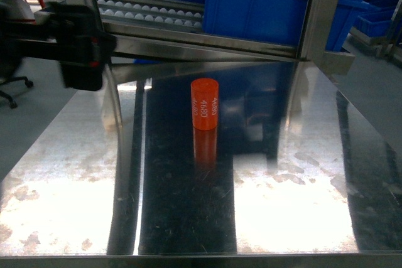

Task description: Pick capacitor and pack into box

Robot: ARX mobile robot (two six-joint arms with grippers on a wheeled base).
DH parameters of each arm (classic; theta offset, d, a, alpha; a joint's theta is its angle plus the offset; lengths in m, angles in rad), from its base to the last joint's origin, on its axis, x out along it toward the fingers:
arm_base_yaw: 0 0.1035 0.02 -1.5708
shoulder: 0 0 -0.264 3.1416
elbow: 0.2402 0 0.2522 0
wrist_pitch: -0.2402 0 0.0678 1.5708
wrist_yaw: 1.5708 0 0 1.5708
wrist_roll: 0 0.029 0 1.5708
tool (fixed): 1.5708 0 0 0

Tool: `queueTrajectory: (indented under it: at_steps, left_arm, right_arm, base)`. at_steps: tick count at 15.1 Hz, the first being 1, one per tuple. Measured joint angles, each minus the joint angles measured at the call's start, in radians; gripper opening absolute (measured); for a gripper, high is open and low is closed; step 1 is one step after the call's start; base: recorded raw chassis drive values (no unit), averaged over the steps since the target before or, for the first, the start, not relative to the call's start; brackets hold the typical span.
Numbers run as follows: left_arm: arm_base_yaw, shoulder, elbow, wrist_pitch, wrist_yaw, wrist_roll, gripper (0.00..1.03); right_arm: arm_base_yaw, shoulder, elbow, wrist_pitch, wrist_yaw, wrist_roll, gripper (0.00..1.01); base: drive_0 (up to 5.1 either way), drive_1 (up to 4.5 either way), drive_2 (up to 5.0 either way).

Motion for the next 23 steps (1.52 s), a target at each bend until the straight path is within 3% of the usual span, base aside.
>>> queueTrajectory:
  at_steps: [1, 2, 3, 6, 16, 19, 20, 23]
  left_arm:
    - [-0.072, 0.273, 0.278, -0.108, 0.031, -0.014, 0.98]
    - [-0.126, 0.415, 0.416, -0.127, 0.031, 0.006, 0.98]
    - [-0.136, 0.494, 0.478, -0.137, 0.032, 0.016, 0.98]
    - [-0.141, 0.604, 0.564, -0.165, 0.045, 0.031, 0.98]
    - [-0.140, 0.735, 0.682, -0.209, 0.047, 0.027, 0.98]
    - [-0.136, 0.822, 0.755, -0.195, 0.017, 0.027, 0.98]
    - [-0.138, 0.840, 0.769, -0.215, 0.013, 0.029, 0.91]
    - [-0.142, 0.864, 0.814, -0.247, 0.005, 0.009, 0.54]
  right_arm:
    - [0.000, 0.000, 0.000, 0.000, 0.000, 0.000, 0.98]
    - [0.000, 0.000, 0.000, 0.000, 0.000, 0.000, 0.98]
    - [0.000, 0.000, 0.000, 0.000, 0.000, 0.000, 0.98]
    - [0.000, 0.000, 0.000, 0.000, 0.000, 0.000, 0.98]
    - [0.000, 0.000, 0.000, 0.000, 0.000, 0.000, 0.98]
    - [0.000, 0.000, 0.000, 0.000, 0.000, 0.000, 0.98]
    - [0.000, 0.000, 0.000, 0.000, 0.000, 0.000, 0.98]
    - [0.000, 0.000, 0.000, 0.000, 0.000, 0.000, 0.98]
  base:
    - [0.0, 0.00, 0.0]
    - [0.0, 0.00, 0.0]
    - [0.0, 0.00, 0.0]
    - [0.0, 0.00, 0.0]
    - [0.0, 0.00, 0.0]
    - [0.0, 0.00, 0.0]
    - [0.0, 0.00, 0.0]
    - [0.0, 0.00, 0.0]
